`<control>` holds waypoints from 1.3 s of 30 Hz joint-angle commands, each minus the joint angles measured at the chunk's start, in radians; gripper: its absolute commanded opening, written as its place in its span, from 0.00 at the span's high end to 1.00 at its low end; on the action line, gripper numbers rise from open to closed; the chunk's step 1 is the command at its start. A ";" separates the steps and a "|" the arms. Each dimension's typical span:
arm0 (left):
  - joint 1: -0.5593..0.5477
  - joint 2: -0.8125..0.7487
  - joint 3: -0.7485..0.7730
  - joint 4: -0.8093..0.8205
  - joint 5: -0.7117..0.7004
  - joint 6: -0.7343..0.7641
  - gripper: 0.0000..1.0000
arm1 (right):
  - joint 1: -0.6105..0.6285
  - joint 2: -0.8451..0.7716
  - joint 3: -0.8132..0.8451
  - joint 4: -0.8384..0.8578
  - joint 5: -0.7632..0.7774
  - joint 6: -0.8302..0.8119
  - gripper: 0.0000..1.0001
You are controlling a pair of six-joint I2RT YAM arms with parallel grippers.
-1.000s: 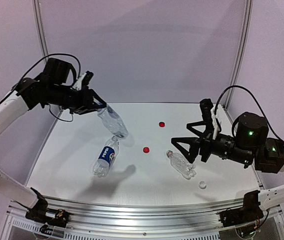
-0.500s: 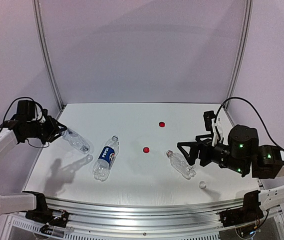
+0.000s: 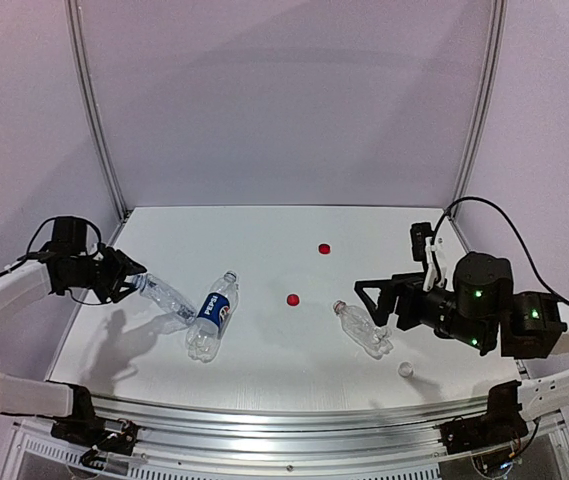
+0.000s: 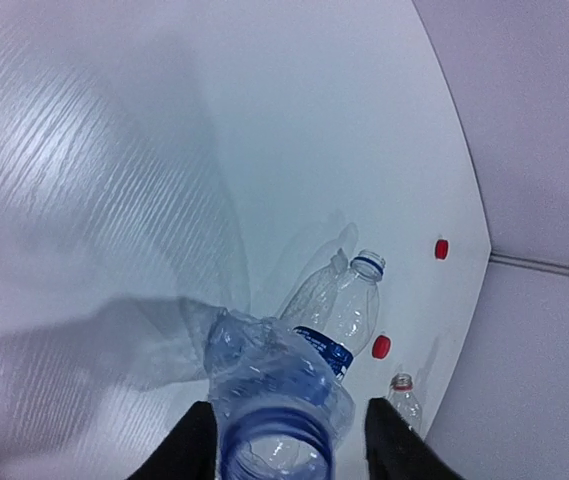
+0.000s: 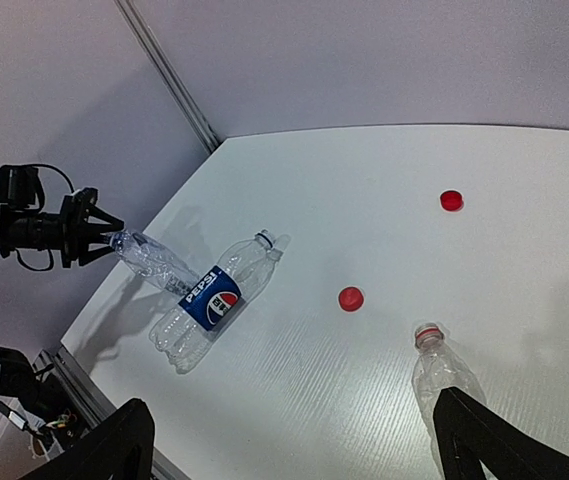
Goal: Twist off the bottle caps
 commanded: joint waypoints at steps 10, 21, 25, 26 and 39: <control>0.004 -0.111 0.183 -0.402 -0.208 0.133 0.01 | -0.005 -0.074 0.026 -0.099 0.059 0.091 0.00; 0.004 -0.218 0.434 -0.599 -0.242 0.296 0.01 | -0.005 0.011 0.295 -0.366 0.174 0.234 0.00; 0.004 -0.296 0.478 -0.565 -0.113 0.364 0.01 | -0.005 0.022 0.366 -0.422 0.169 0.221 0.00; 0.004 -0.319 0.484 -0.557 -0.089 0.374 0.01 | -0.005 0.015 0.366 -0.422 0.168 0.222 0.00; 0.004 -0.460 0.472 -0.513 -0.037 0.395 0.01 | -0.005 -0.050 0.272 -0.310 0.092 0.212 0.00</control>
